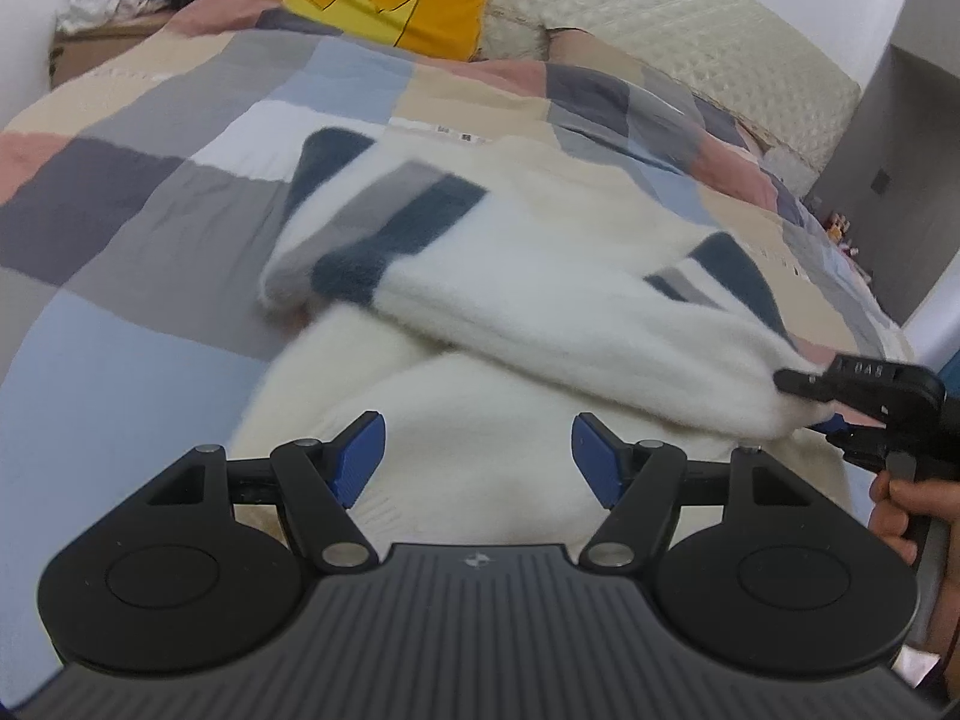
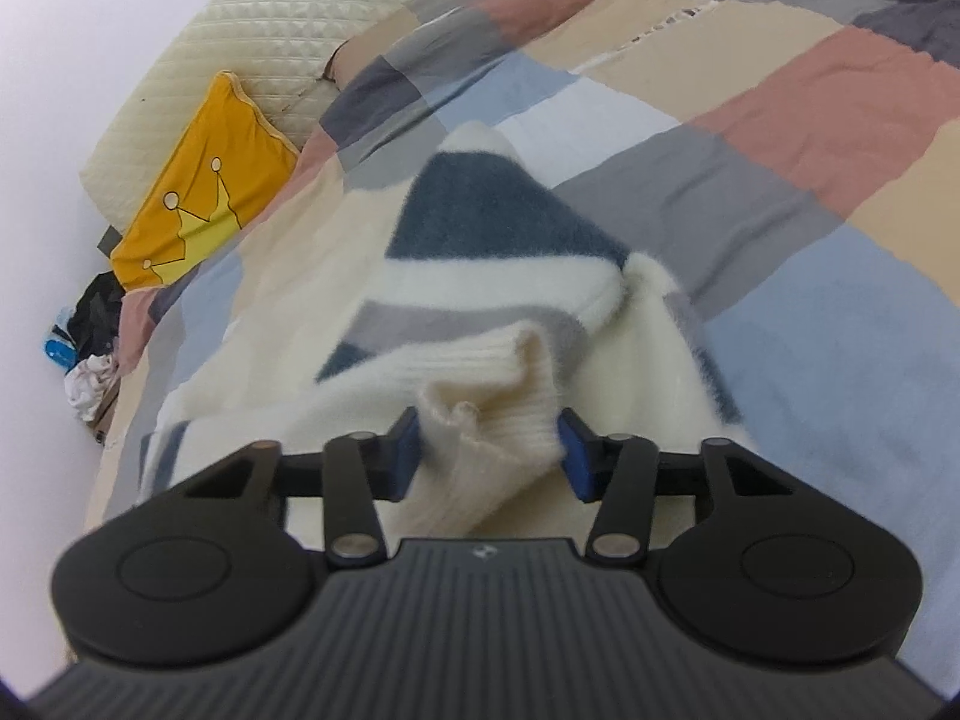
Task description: Fold large clothes
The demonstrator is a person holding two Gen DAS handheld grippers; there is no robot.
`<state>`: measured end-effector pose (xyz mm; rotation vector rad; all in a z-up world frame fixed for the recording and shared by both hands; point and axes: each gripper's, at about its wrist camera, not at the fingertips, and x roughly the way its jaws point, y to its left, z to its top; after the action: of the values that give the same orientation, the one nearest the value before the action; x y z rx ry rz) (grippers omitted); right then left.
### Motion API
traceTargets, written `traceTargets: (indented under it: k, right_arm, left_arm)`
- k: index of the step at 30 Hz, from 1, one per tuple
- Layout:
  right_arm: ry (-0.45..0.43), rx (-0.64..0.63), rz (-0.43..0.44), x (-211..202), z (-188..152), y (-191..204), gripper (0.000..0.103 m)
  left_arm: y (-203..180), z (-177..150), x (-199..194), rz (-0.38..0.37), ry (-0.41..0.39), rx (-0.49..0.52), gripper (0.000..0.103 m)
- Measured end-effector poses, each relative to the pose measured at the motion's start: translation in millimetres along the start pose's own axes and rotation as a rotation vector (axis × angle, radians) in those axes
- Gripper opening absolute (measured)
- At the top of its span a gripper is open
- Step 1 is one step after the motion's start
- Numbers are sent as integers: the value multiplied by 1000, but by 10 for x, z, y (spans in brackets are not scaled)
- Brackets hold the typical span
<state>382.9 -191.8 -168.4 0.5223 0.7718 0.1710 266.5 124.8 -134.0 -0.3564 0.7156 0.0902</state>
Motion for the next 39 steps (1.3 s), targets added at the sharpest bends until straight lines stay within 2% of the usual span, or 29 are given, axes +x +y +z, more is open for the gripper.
traceTargets:
  k: [2,8,11,16,22,28,30,35,39]
  right_arm:
    - [-20,-29,-1,-56,-11,51,27]
    - [-101,-97,-39,-280,-66,139,13]
    - [-93,-107,-82,-298,-106,96,13]
    - [1,-64,-133,-106,-213,-40,12]
    - [-11,-116,-169,-114,-268,46,13]
    - [-36,-89,-162,-258,-324,-9,18]
    - [-31,-99,-159,-316,-334,-15,21]
    - [-41,-109,-133,-523,-373,5,46]
    - [-46,-100,-132,-695,-464,-29,47]
  left_arm:
    - [30,16,0,-4,0,-19,74]
    - [95,32,-44,-10,-5,-62,73]
    - [130,35,-67,-17,-4,-88,73]
    - [200,22,-28,-32,26,-129,73]
    - [247,-21,-6,-62,67,-156,73]
    - [268,-138,-58,-45,90,-179,73]
    - [243,-218,-101,-59,101,-192,73]
    - [91,-274,-226,-64,87,-143,73]
    - [23,-334,-291,-39,75,-107,73]
